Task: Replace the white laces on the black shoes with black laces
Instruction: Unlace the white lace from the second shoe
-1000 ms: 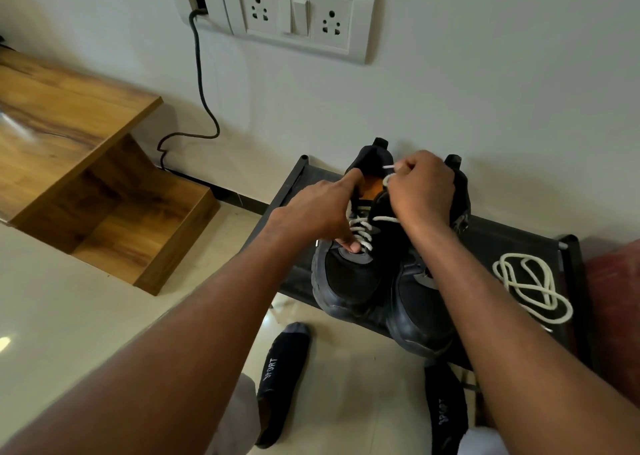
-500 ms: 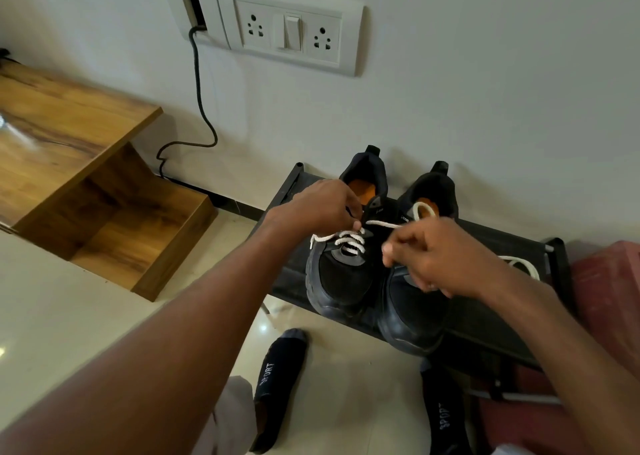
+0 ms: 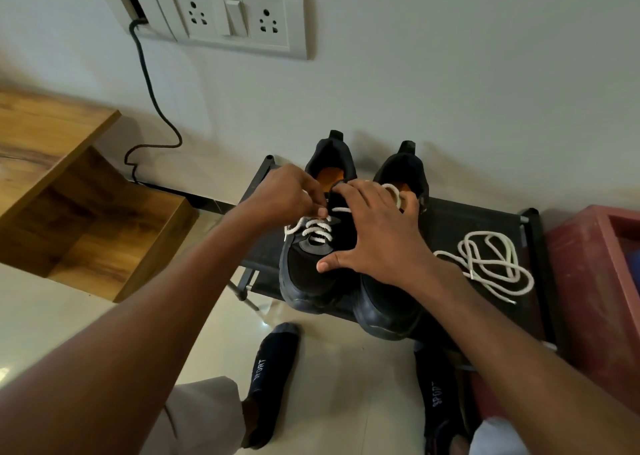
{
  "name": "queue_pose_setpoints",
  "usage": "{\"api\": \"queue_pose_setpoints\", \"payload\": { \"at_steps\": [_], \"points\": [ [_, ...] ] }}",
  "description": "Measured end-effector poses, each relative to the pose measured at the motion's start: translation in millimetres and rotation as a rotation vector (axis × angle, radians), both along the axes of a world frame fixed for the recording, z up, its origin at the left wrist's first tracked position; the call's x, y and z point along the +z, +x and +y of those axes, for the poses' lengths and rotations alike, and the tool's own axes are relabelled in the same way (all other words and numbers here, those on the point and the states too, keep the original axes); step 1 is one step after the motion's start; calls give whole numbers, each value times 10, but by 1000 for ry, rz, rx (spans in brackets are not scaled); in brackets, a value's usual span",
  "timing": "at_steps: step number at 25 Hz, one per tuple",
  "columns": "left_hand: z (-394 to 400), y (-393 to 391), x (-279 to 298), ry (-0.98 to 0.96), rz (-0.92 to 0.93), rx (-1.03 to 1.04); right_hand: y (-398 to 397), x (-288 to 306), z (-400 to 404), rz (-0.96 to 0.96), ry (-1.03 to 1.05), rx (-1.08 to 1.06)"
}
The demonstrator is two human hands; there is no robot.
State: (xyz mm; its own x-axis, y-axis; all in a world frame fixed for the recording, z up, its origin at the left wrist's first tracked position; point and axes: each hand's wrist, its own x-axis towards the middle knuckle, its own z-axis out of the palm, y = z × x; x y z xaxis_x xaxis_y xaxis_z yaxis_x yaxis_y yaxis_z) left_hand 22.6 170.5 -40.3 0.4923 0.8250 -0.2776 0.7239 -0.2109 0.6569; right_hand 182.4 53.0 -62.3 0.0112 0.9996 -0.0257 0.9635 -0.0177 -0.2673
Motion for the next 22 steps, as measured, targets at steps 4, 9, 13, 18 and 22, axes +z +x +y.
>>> {"api": "queue_pose_setpoints", "payload": {
  "at_steps": [4, 9, 13, 18, 22],
  "points": [
    [-34, -14, 3, -15, -43, 33, -56, -26, 52, -57, 40, -22],
    [-68, -42, -12, -81, -135, 121, -62, 25, 63, -51, 22, -55],
    [-68, -138, 14, -212, -291, 209, -53, 67, 67, -26, -1, -81],
    [-43, -141, 126, 36, -104, 8, -57, 59, 68, -51, -30, -62],
    [-112, 10, 138, 312, 130, -116, -54, 51, 77, -77, -48, -54]
  ]
}}
